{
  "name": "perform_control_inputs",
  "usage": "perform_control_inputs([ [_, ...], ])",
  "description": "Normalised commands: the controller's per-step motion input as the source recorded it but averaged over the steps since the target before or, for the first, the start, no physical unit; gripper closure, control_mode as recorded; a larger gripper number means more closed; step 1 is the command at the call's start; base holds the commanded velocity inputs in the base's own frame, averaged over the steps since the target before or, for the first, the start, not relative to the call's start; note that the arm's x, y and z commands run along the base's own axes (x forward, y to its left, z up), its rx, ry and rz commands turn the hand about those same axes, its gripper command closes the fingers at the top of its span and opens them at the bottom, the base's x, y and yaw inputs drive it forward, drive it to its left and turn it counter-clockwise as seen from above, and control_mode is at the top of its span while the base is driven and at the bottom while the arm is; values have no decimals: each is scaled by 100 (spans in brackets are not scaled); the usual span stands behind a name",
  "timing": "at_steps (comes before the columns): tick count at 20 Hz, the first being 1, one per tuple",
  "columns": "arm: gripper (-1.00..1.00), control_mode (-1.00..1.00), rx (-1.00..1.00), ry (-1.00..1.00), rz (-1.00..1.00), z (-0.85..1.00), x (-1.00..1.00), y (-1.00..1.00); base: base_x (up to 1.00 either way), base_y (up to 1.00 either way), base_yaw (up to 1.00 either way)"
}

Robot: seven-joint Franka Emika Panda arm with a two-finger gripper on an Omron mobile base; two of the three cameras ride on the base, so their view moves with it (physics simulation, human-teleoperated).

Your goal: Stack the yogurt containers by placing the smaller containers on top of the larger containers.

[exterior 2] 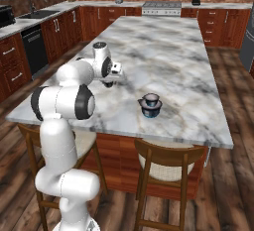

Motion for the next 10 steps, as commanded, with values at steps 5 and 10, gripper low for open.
perform_control_inputs([
  [5,100,-100,3,8,-5,26,0,-62,0,0,0],
  [10,100,-100,5,8,-4,15,0,-66,0,0,0],
])
